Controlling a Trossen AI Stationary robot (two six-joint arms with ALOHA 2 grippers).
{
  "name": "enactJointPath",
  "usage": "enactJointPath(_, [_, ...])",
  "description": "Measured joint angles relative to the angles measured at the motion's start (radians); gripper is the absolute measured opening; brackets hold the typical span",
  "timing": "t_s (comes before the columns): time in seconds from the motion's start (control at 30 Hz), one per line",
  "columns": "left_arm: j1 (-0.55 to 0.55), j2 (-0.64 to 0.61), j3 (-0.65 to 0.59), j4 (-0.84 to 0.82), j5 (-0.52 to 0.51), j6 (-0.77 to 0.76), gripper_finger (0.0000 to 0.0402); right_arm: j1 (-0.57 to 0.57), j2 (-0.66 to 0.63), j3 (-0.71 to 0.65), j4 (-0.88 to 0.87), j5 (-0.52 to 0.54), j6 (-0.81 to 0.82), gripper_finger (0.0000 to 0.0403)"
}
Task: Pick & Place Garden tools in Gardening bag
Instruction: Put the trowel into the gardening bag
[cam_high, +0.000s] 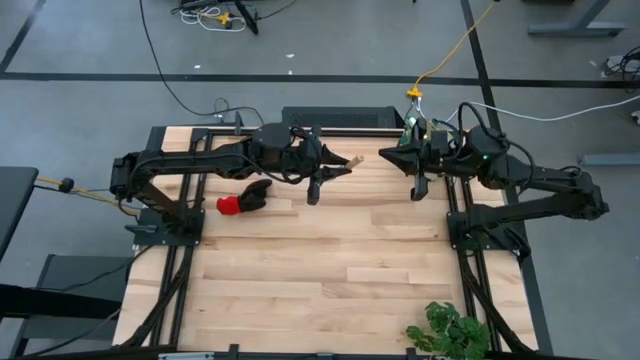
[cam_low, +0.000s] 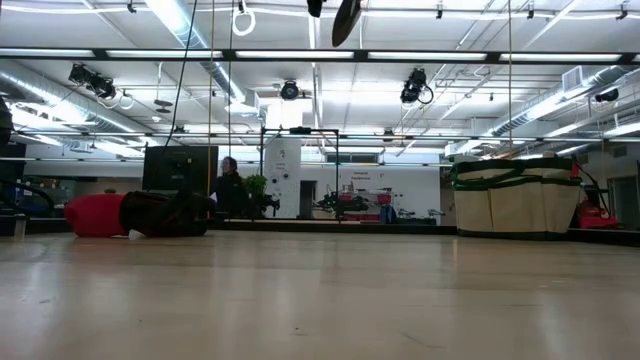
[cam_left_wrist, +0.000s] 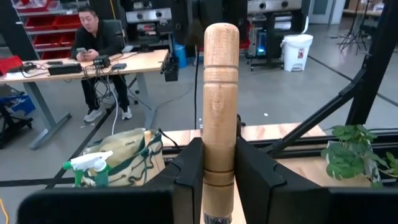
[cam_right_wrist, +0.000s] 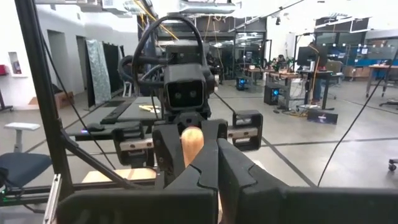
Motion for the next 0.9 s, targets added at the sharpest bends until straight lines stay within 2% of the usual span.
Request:
enactJointPath(0.2, [0.0, 0.0, 0.0, 0.038, 0.018, -0.013, 0.0075, 0.0, 0.002, 0.006, -0.003, 0.0, 0.007, 0.0011])
enactJointPath(0.43, [0.0, 0.0, 0.0, 0.088, 0.019, -0.026, 0.0075, 0.0, 0.002, 0.006, -0.002, 0.0, 0.014, 0.0048])
enactJointPath(0.77, [0.0, 0.0, 0.0, 0.104, 0.02, -0.026, 0.0075, 0.0, 0.036, 0.006, 0.015, -0.004, 0.066, 0.0166])
enactJointPath(0.9, [0.0, 0.0, 0.0, 0.104, 0.02, -0.026, 0.0075, 0.0, 0.068, 0.006, 0.072, -0.053, 0.076, 0.0209])
